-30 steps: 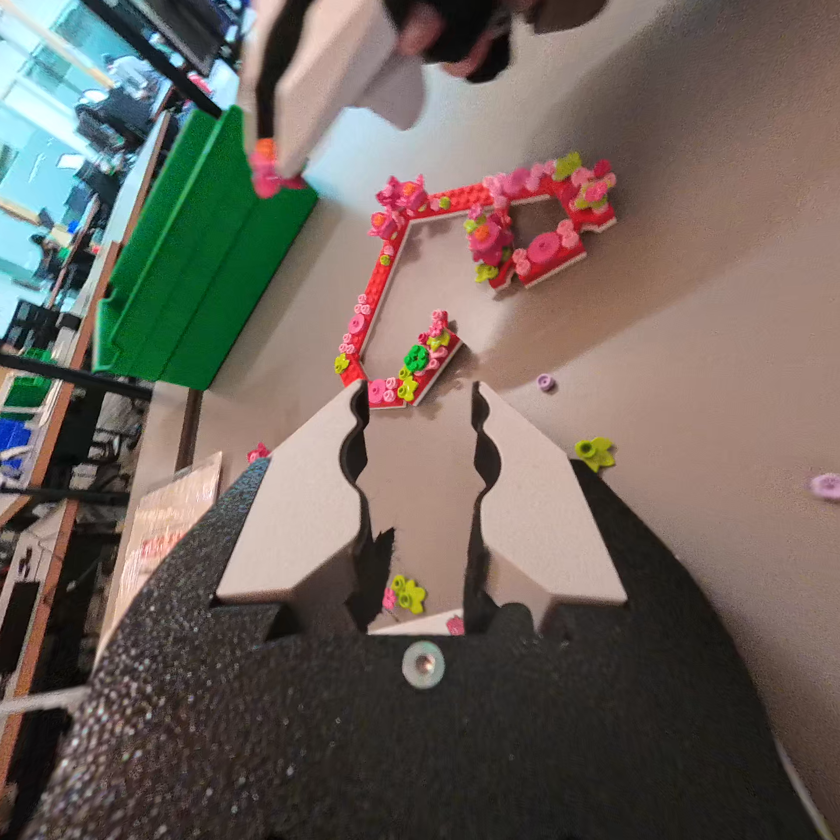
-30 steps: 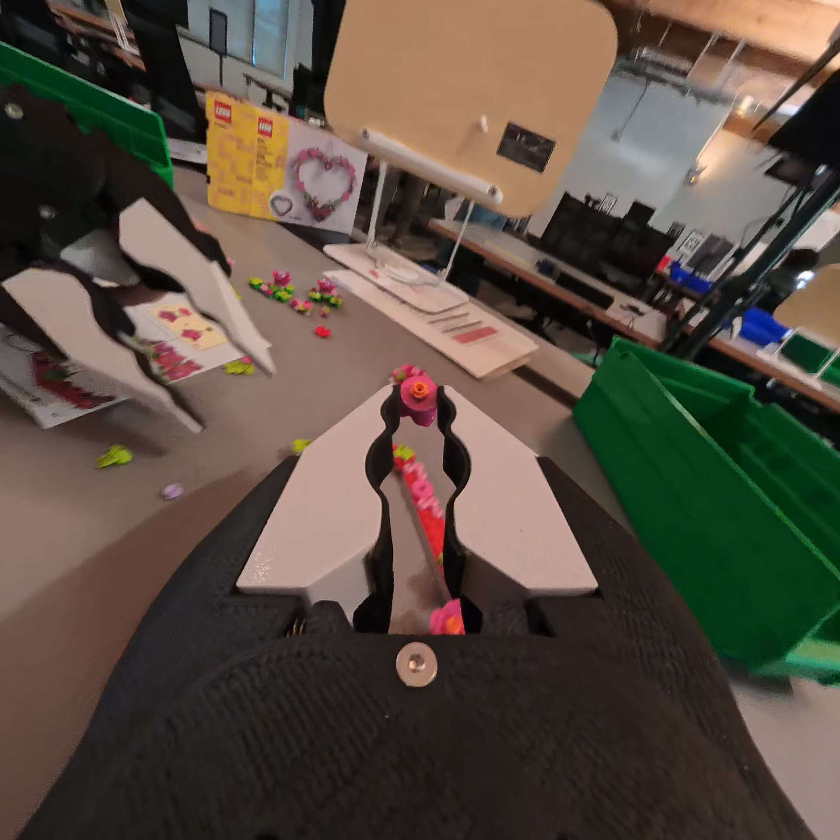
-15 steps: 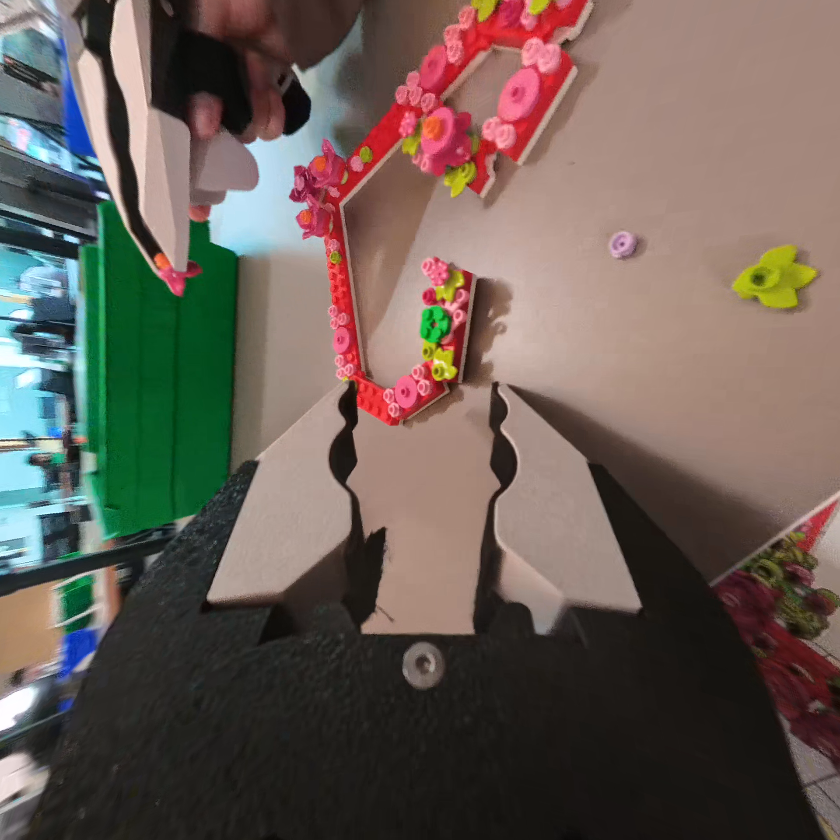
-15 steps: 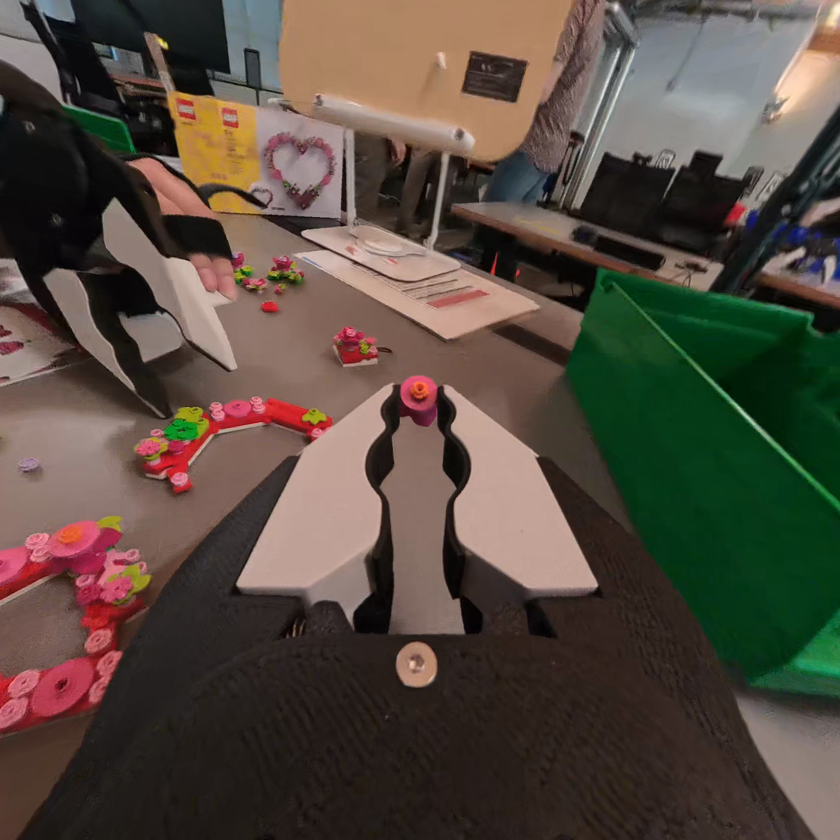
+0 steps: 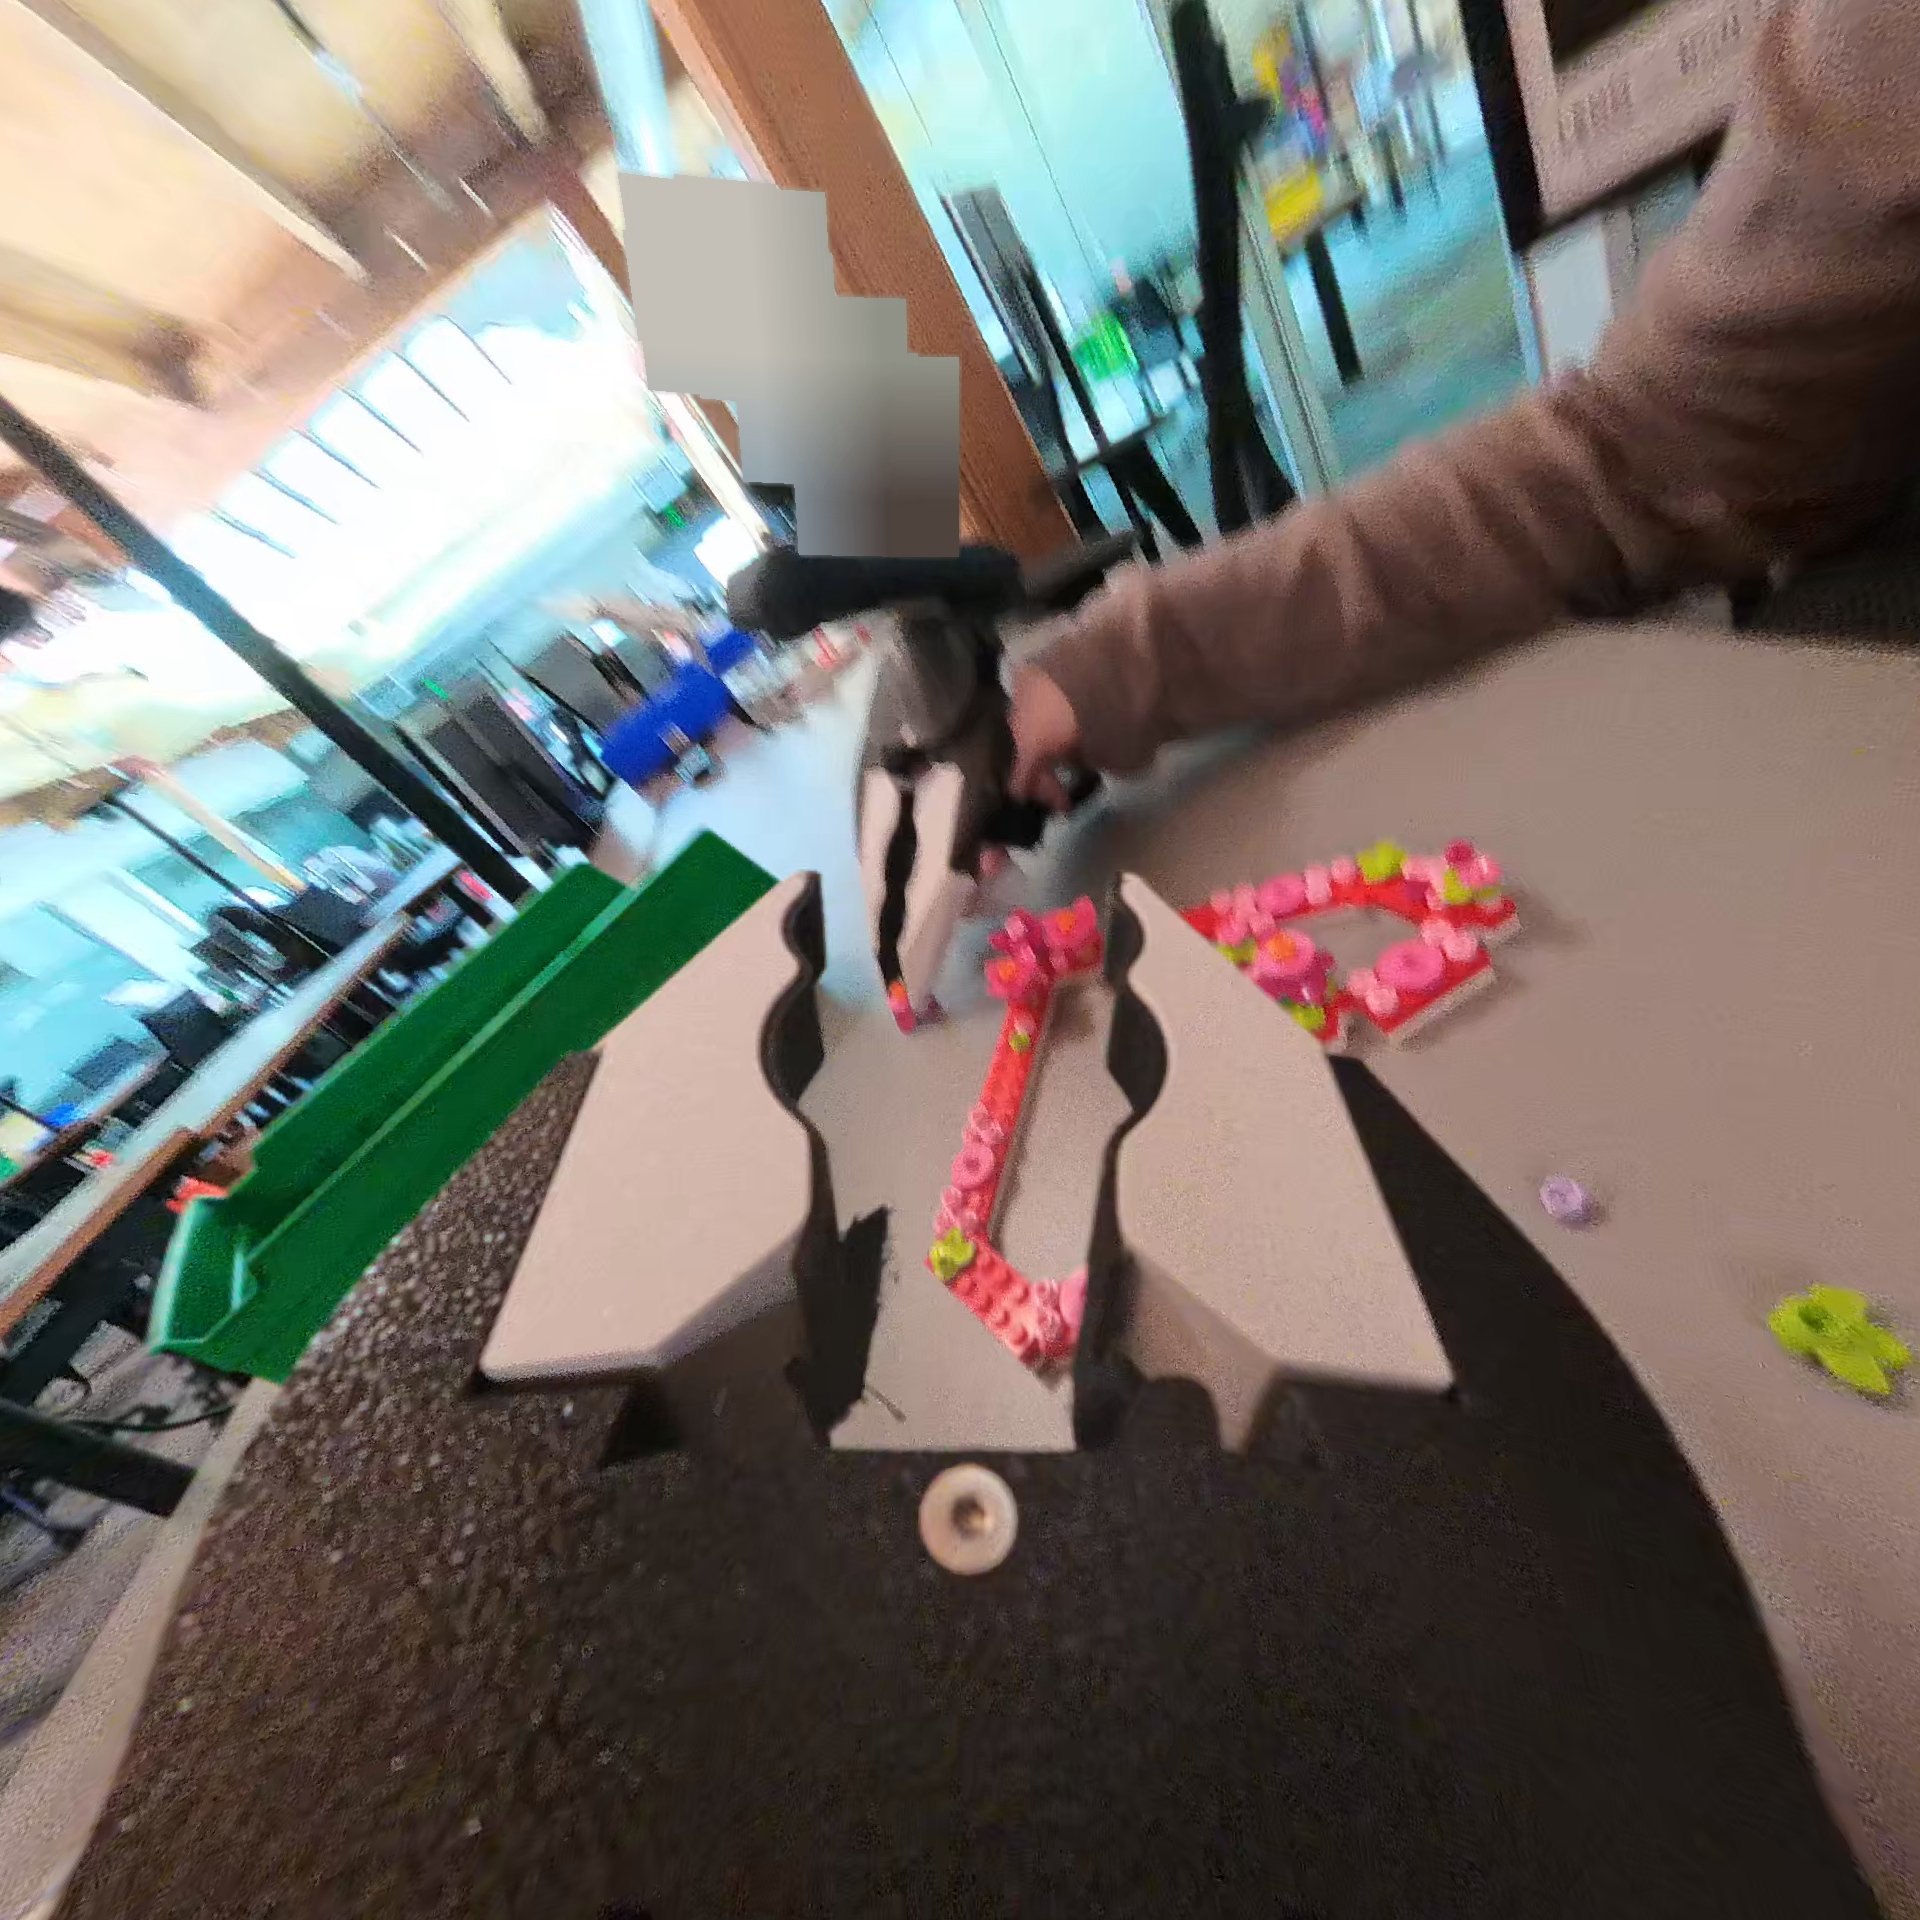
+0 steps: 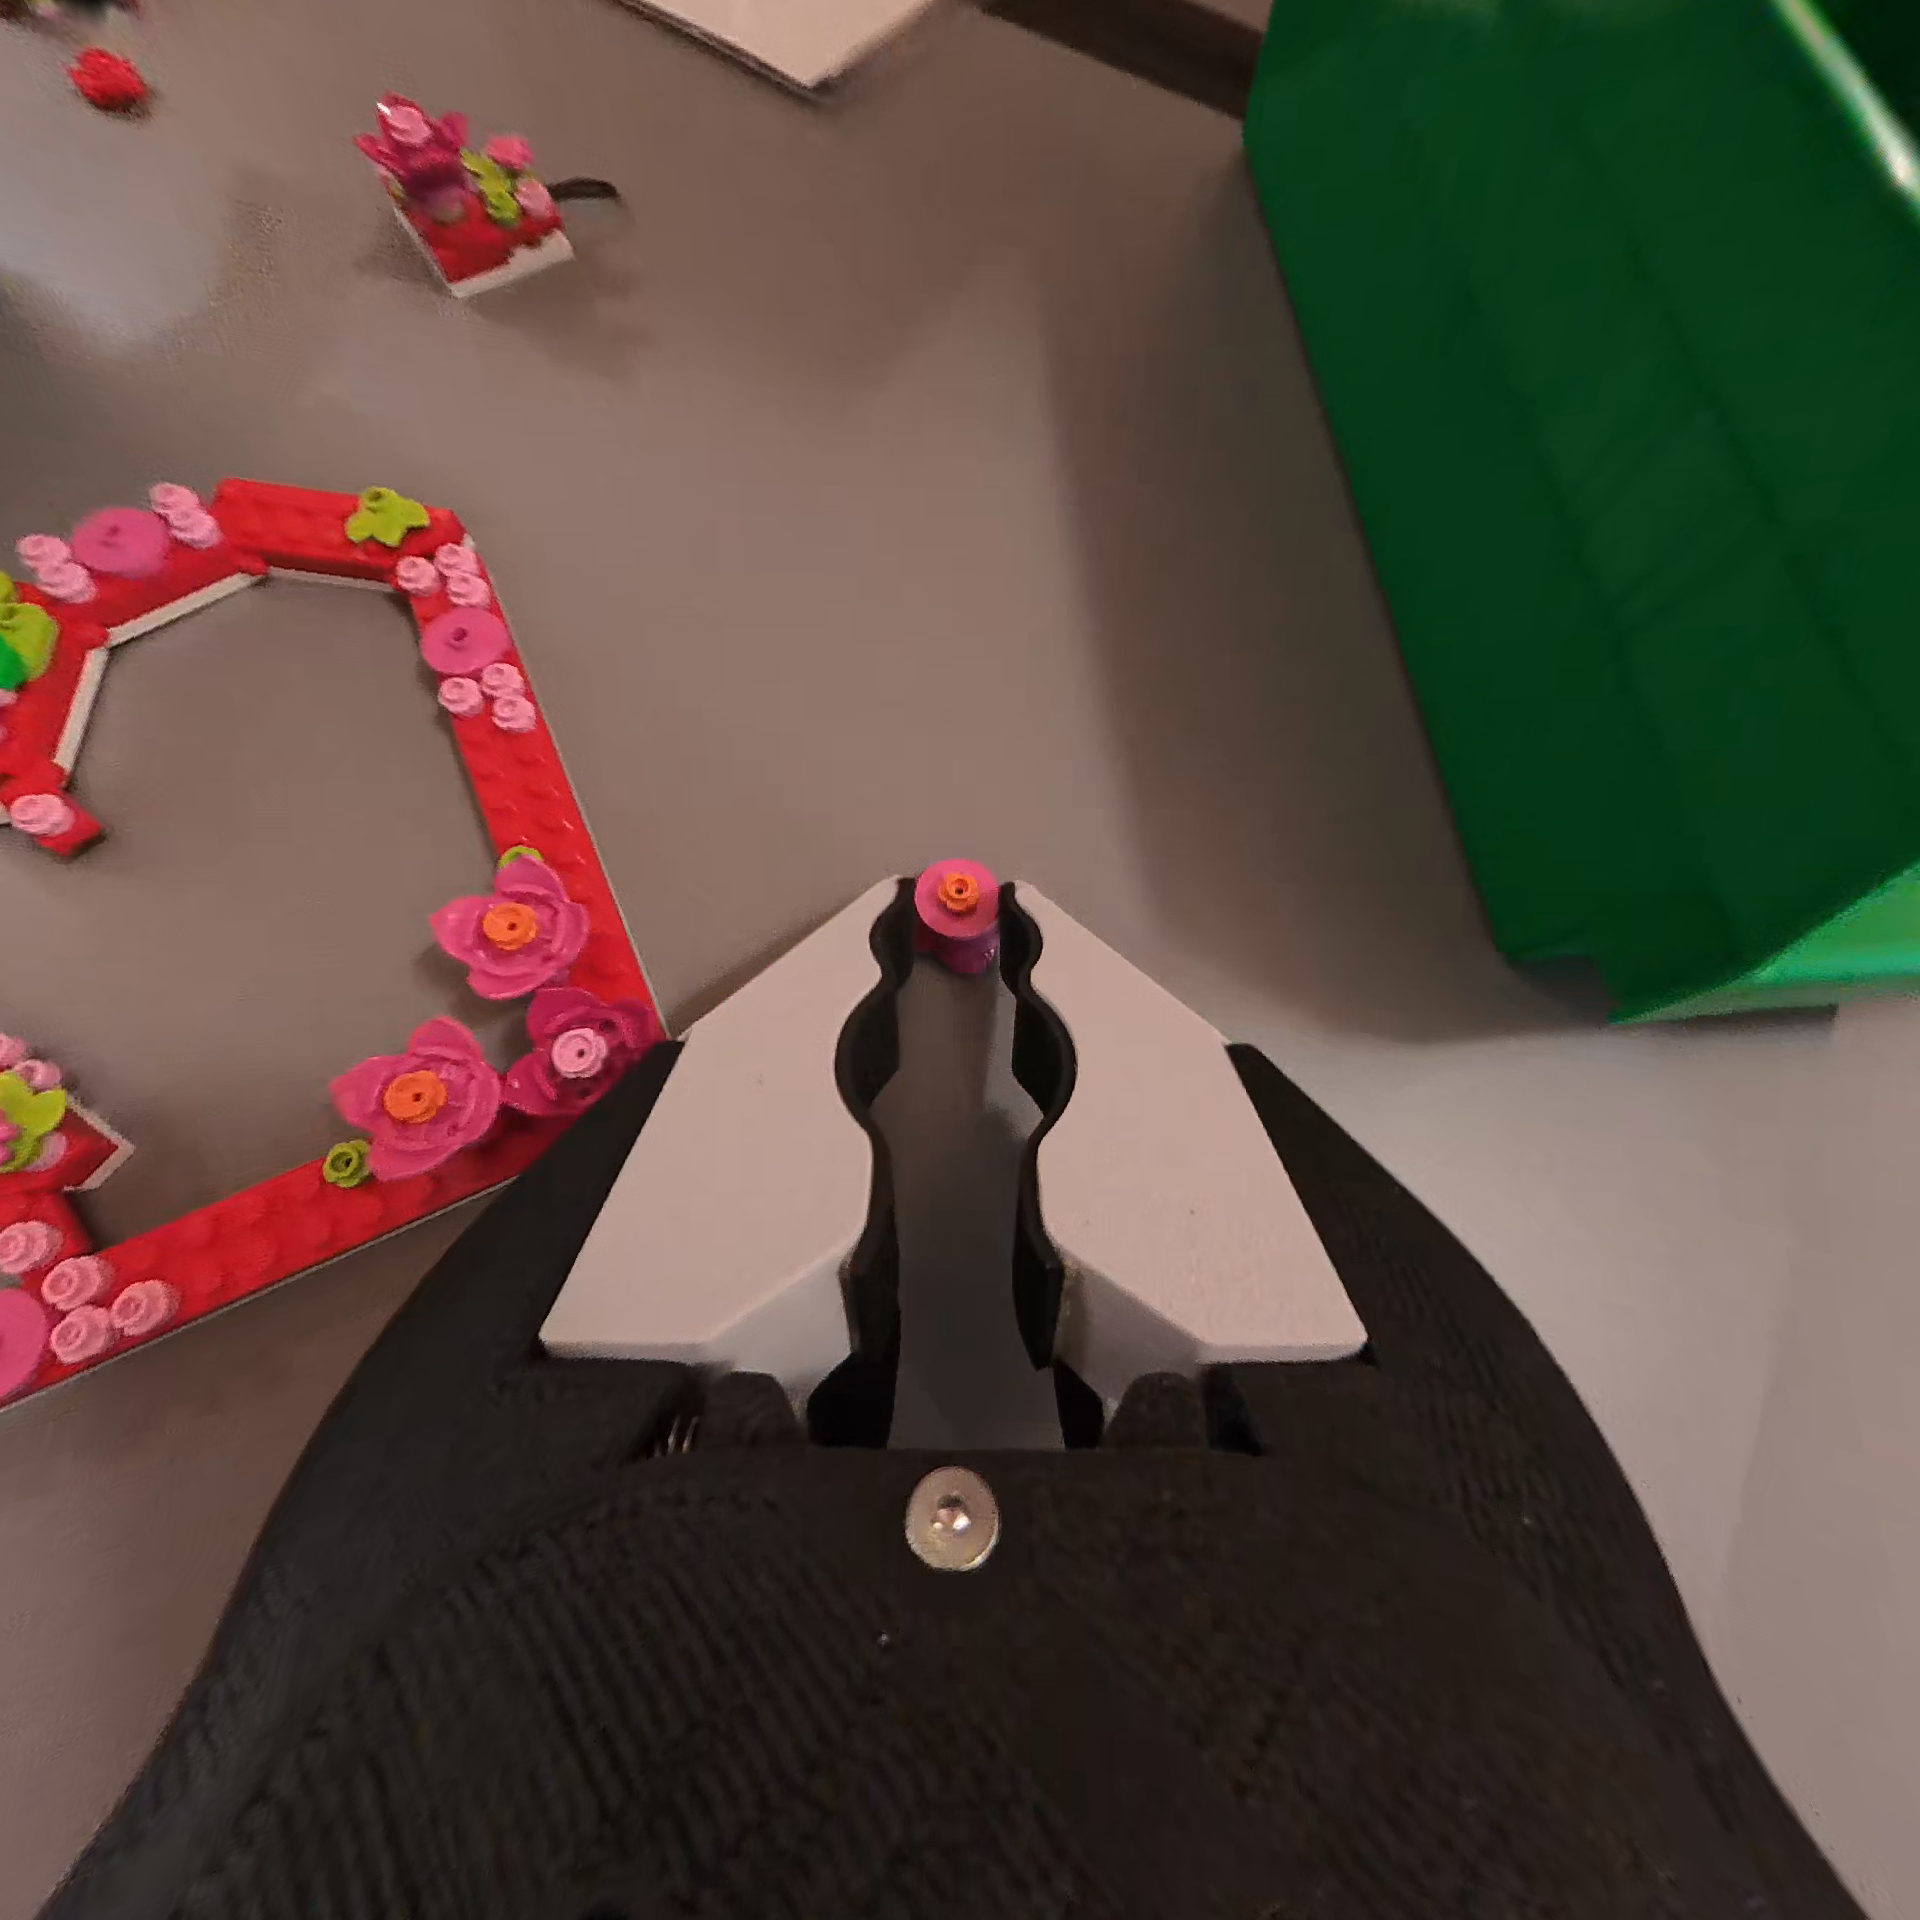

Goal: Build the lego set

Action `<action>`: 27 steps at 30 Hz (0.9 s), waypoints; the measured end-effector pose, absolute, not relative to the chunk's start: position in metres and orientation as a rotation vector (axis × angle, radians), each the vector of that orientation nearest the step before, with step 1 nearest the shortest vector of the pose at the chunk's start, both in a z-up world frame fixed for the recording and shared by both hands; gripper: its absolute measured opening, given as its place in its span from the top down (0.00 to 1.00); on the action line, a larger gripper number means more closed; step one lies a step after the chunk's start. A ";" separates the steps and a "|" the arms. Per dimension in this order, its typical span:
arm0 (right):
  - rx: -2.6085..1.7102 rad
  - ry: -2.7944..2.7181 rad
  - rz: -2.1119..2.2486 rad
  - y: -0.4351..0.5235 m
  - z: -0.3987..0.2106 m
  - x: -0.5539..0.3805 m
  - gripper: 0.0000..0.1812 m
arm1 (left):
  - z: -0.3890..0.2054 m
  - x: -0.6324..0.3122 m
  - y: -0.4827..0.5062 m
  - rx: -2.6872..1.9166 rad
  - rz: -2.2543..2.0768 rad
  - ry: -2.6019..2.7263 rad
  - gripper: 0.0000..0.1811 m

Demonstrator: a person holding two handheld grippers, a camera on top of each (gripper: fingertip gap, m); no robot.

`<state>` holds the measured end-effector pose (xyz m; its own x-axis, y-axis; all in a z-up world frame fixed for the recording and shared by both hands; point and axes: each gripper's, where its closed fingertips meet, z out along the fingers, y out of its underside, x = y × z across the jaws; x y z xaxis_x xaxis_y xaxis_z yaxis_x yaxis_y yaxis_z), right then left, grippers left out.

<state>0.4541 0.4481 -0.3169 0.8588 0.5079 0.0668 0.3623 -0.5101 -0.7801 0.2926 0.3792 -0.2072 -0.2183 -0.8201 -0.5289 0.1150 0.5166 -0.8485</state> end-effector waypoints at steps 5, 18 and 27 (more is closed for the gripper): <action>-2.164 -0.559 0.241 0.450 -0.318 0.455 0.92 | -0.196 0.288 0.397 -0.666 -0.981 1.294 0.73; -2.101 -0.505 0.144 0.454 -0.307 0.460 0.82 | -0.203 0.292 0.407 -0.722 -1.031 1.249 0.73; -1.762 -0.750 0.350 0.420 -0.241 0.394 0.85 | -0.193 0.287 0.424 -0.767 -1.063 1.139 0.72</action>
<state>0.3937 0.4195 -0.2408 0.7530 0.6439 0.1355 0.3092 -0.1645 -0.9367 0.2870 0.4245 -0.1929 0.0624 -0.9412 -0.3321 0.2659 0.3364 -0.9034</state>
